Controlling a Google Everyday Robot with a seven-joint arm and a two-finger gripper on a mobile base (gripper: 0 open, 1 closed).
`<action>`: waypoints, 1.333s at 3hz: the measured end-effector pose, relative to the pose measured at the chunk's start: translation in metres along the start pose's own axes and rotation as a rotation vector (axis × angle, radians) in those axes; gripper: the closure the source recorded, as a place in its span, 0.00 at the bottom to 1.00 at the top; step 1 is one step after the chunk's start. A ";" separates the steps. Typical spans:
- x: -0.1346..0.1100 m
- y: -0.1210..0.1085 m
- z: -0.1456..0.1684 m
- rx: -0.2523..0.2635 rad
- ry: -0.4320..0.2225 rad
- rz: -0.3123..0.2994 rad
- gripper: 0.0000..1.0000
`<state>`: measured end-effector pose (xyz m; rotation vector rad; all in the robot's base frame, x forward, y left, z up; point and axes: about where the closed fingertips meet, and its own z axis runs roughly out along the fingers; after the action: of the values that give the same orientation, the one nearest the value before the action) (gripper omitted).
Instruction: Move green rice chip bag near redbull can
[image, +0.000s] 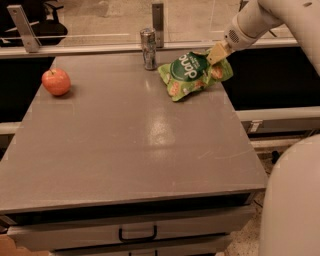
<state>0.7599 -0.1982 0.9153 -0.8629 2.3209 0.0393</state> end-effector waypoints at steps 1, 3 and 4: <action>-0.012 0.000 0.011 -0.019 -0.014 -0.008 1.00; -0.019 0.002 0.027 -0.044 0.004 -0.018 0.59; -0.018 0.001 0.029 -0.048 0.006 -0.017 0.36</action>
Offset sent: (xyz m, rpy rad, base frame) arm 0.0342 0.0242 -0.0022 0.0168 0.0238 0.0582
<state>0.7860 -0.1802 0.9034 -0.9072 2.3268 0.0852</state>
